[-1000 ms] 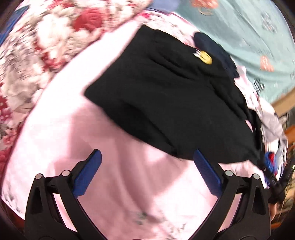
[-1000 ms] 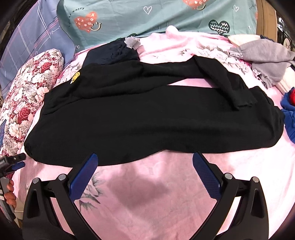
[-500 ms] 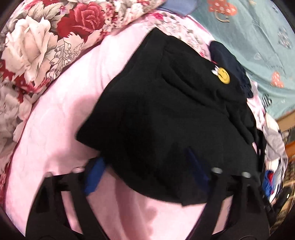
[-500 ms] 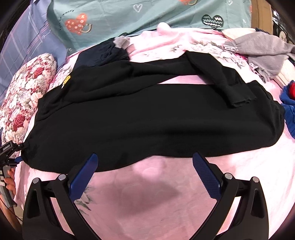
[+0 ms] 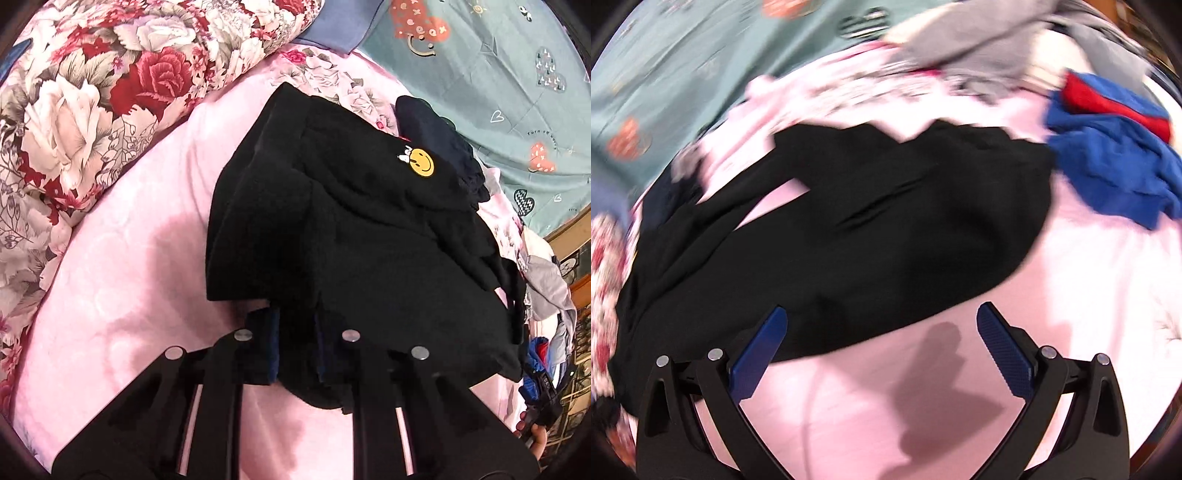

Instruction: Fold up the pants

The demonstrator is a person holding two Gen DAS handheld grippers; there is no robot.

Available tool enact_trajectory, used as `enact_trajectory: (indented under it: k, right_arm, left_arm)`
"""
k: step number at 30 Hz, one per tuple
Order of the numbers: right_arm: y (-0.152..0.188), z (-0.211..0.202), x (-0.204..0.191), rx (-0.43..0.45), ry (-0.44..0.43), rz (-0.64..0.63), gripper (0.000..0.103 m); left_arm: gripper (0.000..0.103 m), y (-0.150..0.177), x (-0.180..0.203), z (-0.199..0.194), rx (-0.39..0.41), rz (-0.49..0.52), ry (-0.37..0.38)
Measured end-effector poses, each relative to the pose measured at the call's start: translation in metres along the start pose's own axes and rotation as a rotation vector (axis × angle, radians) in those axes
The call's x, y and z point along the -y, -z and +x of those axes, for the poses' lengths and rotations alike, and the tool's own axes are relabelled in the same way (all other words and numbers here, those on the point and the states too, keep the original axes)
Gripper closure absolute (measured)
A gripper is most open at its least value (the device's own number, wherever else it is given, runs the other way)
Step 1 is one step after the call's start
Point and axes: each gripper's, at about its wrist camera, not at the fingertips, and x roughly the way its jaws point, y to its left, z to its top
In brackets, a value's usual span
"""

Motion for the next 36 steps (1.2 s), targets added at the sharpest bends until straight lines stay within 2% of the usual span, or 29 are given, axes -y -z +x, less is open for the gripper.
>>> enact_trajectory:
  k: [3,5,7,10,13,14,15,17,18,19,20,22,25,28,31,34,36]
  right_arm:
    - [-0.014,-0.001,0.029,0.038,0.076,0.065,0.001]
    - [-0.023,0.002,0.049,0.048,0.077,0.117,0.001]
    - [-0.032,0.011,0.066,0.032,0.054,0.187,0.001]
    - [-0.047,0.021,0.069,0.034,0.027,0.189,0.005]
    - [-0.063,0.035,0.069,0.042,-0.026,0.201,0.012]
    - [-0.068,0.039,0.071,0.039,-0.021,0.215,0.019]
    - [-0.072,0.041,0.072,0.047,-0.014,0.226,0.036]
    - [-0.079,0.045,0.079,0.045,-0.019,0.252,0.059]
    - [-0.081,0.044,0.084,0.053,-0.047,0.266,0.086]
    - [-0.081,0.043,0.087,0.050,-0.098,0.280,0.099]
    - [-0.081,0.038,0.090,0.065,-0.125,0.293,0.098]
    - [-0.082,0.018,0.088,0.127,-0.125,0.264,0.099]
    - [-0.077,-0.027,0.081,0.204,-0.191,0.209,0.099]
    - [-0.064,-0.049,0.077,0.188,-0.184,0.158,0.099]
    - [-0.041,-0.051,0.088,0.126,-0.165,0.150,0.099]
    - [-0.020,-0.033,0.102,0.020,-0.109,0.148,0.098]
    - [-0.013,-0.025,0.104,-0.019,-0.054,0.141,0.091]
  left_arm:
    - [0.089,-0.001,-0.001,0.001,-0.003,-0.008,0.005]
    - [0.089,-0.002,-0.001,0.004,-0.014,-0.019,0.021]
    - [0.089,-0.004,0.002,0.007,-0.022,-0.018,0.029]
    - [0.089,-0.005,0.009,0.016,-0.051,-0.003,0.039]
    - [0.089,-0.006,0.008,0.028,-0.099,-0.033,0.056]
    - [0.089,-0.008,0.007,0.033,-0.108,-0.043,0.058]
    - [0.089,-0.009,0.007,0.036,-0.110,-0.045,0.057]
    - [0.089,-0.009,0.009,0.037,-0.095,-0.041,0.050]
    - [0.090,-0.009,0.011,0.035,-0.080,-0.033,0.033]
    - [0.090,-0.009,0.013,0.032,-0.062,-0.023,0.013]
    - [0.091,-0.011,0.014,0.026,-0.037,-0.018,-0.008]
    - [0.091,-0.016,0.014,0.004,0.039,-0.017,-0.025]
    - [0.091,-0.020,0.011,-0.033,0.118,-0.011,0.002]
    - [0.091,-0.016,0.005,-0.057,0.157,0.005,-0.036]
    - [0.091,-0.004,-0.010,-0.063,0.131,0.007,-0.075]
    - [0.090,0.009,-0.027,-0.049,0.049,0.000,-0.100]
    - [0.087,0.016,-0.038,-0.036,-0.004,-0.005,-0.131]
